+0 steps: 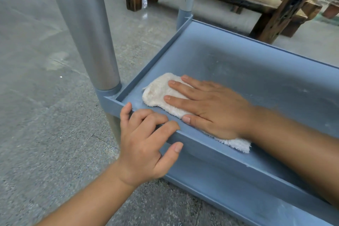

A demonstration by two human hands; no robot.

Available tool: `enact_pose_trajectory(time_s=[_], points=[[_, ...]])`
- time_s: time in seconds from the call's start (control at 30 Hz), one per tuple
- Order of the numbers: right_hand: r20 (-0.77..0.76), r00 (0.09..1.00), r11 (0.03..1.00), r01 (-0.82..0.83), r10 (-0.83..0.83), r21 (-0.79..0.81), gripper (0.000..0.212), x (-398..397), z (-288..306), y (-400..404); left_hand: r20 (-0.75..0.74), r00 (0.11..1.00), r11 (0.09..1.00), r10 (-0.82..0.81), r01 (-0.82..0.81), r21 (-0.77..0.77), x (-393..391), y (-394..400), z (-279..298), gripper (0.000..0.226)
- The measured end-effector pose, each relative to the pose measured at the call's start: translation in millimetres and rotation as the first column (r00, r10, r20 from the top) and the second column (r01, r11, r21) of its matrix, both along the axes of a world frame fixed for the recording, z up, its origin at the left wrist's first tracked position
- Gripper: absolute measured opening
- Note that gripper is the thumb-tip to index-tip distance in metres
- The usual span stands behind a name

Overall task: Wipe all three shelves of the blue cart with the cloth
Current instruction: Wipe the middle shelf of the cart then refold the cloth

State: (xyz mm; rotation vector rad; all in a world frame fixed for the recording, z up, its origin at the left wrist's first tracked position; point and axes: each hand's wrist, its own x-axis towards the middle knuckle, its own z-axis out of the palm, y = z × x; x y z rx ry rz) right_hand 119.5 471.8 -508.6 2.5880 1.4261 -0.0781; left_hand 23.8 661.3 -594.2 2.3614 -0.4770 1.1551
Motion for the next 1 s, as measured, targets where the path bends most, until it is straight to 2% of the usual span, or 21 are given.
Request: enact_pose_trajectory(time_s=[0.2, 0.4, 0.63, 0.8, 1.0], points=[[0.037, 0.993, 0.994, 0.113, -0.113, -0.005, 0.056, 58, 0, 1, -0.030, 1.000, 0.999, -0.008, 0.006, -0.048, 0, -2, 5, 0.033], [0.068, 0.972, 0.974, 0.226, -0.226, 0.010, 0.052, 117, 0, 0, -0.067, 0.998, 0.998, 0.000, -0.004, -0.070, -2, -4, 8, 0.048], [0.059, 0.945, 0.947, 0.320, -0.321, 0.027, 0.050, 169, -1, -5, -0.030, 0.999, 0.992, -0.026, 0.022, -0.128, -1, -5, 8, 0.050], [0.046, 0.912, 0.913, 0.406, -0.407, 0.036, 0.048, 196, 0, -7, -0.031, 0.999, 0.993, -0.035, 0.031, -0.115, -1, -5, 9, 0.030], [0.022, 0.862, 0.862, 0.505, -0.506, 0.037, 0.049, 224, -2, -6, -0.072, 0.996, 0.997, -0.055, 0.051, -0.057, 1, 2, 22, 0.024]])
